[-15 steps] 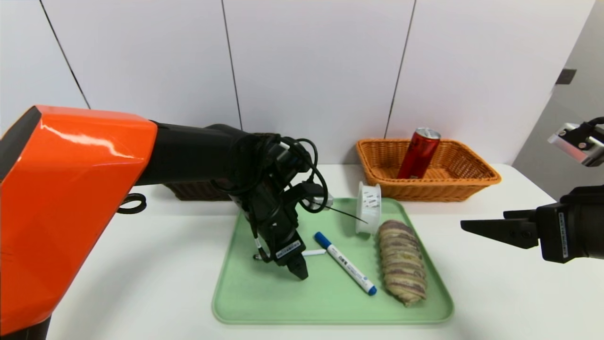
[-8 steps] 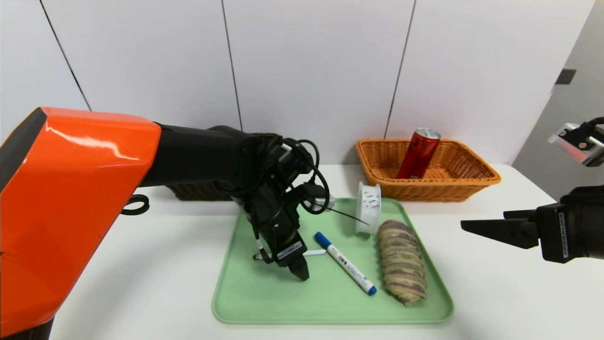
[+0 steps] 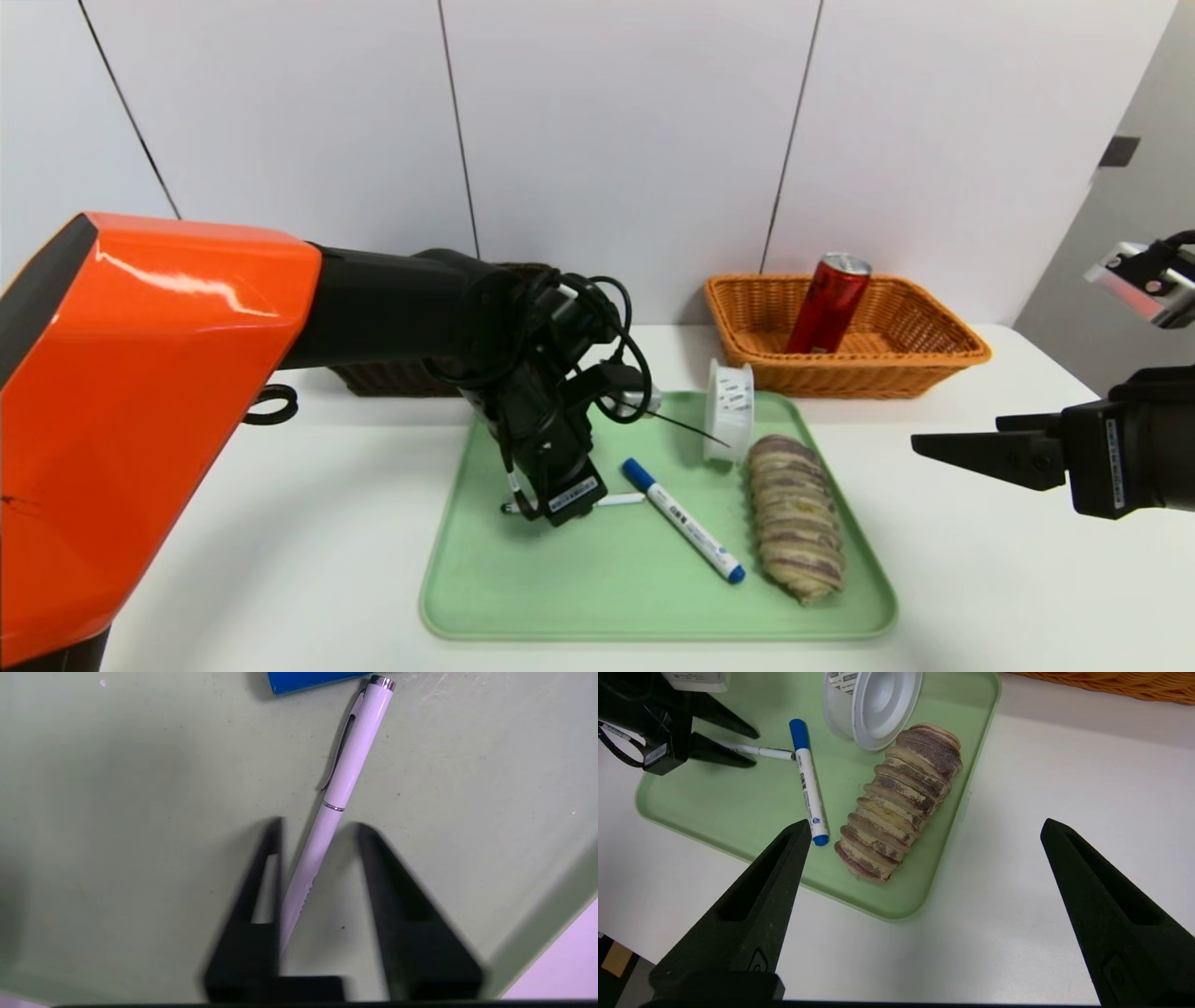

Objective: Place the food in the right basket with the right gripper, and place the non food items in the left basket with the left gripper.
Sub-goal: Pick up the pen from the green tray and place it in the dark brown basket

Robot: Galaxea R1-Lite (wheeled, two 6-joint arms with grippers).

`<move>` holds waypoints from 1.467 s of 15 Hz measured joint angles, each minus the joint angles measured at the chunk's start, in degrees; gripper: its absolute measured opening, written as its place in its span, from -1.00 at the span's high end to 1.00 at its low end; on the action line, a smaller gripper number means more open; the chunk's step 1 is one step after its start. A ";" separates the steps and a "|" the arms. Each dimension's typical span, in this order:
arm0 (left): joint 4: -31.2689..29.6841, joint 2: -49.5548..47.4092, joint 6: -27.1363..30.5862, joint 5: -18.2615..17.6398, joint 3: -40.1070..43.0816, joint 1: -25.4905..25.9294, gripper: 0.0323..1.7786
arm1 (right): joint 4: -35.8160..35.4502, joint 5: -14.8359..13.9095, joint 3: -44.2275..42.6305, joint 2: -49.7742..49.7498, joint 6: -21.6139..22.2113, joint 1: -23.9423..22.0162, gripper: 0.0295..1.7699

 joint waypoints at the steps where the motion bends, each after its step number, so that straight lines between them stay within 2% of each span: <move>1: 0.06 -0.02 0.00 -0.04 -0.02 -0.02 0.98 | 0.02 -0.02 0.00 -0.07 -0.01 0.02 -0.91; 9: 0.06 -3.11 -0.43 -0.02 -0.06 0.24 0.98 | 0.02 0.06 0.00 -0.02 0.00 0.02 -0.91; 12: 0.04 -6.64 -0.48 1.32 -0.11 1.60 0.98 | 0.02 0.01 -0.02 -0.07 -0.01 0.02 -0.91; 16: 0.06 -12.09 -0.63 2.61 -0.17 4.66 0.98 | 0.02 -0.02 0.02 -0.22 -0.01 0.00 -0.91; 22: 0.09 -16.68 -1.27 2.67 -5.44 13.35 0.98 | -0.02 -0.02 0.44 -0.51 0.02 0.00 -0.91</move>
